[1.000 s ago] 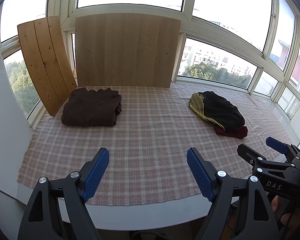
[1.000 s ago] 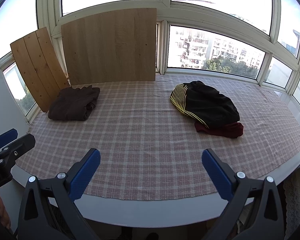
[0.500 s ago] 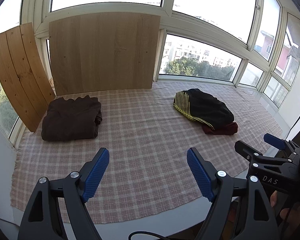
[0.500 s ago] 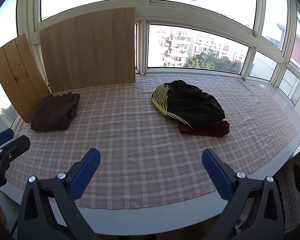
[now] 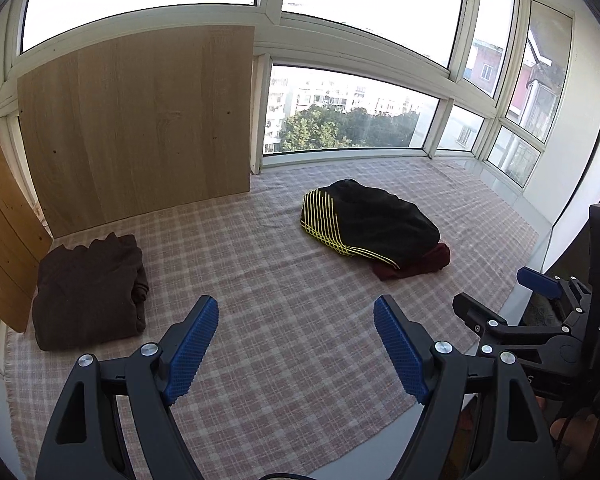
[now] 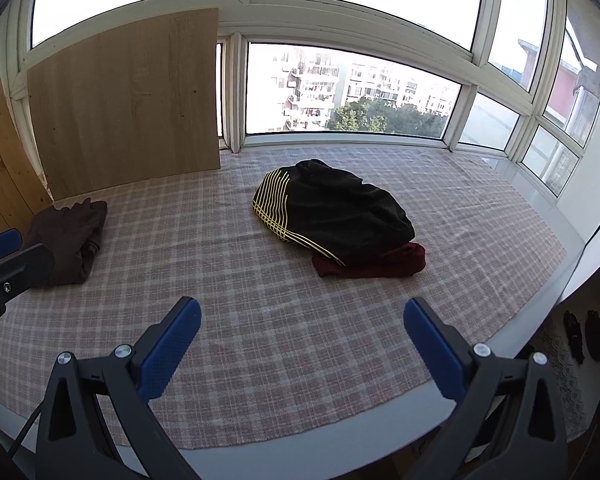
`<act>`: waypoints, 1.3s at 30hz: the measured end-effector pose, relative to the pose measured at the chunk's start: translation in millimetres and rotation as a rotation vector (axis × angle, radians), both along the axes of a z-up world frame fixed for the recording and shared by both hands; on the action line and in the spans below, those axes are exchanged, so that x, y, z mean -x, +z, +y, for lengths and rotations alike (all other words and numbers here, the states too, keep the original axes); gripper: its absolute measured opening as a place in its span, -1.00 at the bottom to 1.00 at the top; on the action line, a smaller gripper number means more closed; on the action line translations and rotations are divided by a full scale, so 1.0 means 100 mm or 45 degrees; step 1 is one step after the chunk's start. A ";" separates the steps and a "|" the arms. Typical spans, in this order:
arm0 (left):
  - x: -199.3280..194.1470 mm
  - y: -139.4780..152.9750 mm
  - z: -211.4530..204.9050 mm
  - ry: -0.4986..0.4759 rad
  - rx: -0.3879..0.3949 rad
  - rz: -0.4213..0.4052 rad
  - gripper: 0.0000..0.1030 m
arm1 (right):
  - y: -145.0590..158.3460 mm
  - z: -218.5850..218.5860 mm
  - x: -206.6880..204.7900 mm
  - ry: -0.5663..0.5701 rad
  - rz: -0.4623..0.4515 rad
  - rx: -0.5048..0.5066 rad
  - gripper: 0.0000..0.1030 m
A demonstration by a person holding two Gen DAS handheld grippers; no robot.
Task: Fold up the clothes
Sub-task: 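Grasp the black trousers with both grippers and lift them off the red cloth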
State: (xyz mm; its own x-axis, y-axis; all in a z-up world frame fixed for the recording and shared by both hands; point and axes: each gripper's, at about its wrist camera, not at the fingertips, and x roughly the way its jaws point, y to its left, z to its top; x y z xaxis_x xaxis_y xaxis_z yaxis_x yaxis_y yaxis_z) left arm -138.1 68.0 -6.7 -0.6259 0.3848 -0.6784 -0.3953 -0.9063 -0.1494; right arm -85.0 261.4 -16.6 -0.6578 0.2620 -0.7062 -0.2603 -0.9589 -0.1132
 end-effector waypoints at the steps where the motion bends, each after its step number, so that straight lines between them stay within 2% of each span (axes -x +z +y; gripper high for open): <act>1: 0.04 -0.01 0.05 -0.004 0.001 -0.003 0.53 | -0.01 0.05 0.03 -0.003 -0.002 0.000 0.99; 10: 0.30 -0.03 0.51 0.087 -0.005 0.006 0.53 | -0.19 0.86 0.54 0.036 -0.032 -0.055 0.99; 14: 0.44 -0.12 0.78 0.139 0.011 -0.025 0.53 | -0.33 1.34 0.82 0.036 -0.071 -0.035 0.99; 21: 0.77 -0.29 1.31 0.176 0.044 -0.085 0.53 | -0.52 1.85 1.30 0.106 -0.109 -0.053 0.99; 26: 1.09 -0.39 1.69 0.153 0.066 -0.095 0.53 | -0.70 2.19 1.58 0.127 -0.145 -0.002 0.99; 33: 1.70 -0.67 2.17 0.057 0.056 -0.174 0.53 | -0.96 2.60 1.94 0.145 -0.182 0.080 0.99; 35: 1.88 -0.78 2.28 0.033 0.049 -0.212 0.53 | -1.04 2.72 2.02 0.166 -0.190 0.132 0.99; 39: 2.28 -0.99 2.49 -0.007 -0.008 -0.327 0.53 | -1.18 2.90 2.12 0.223 -0.203 0.155 0.99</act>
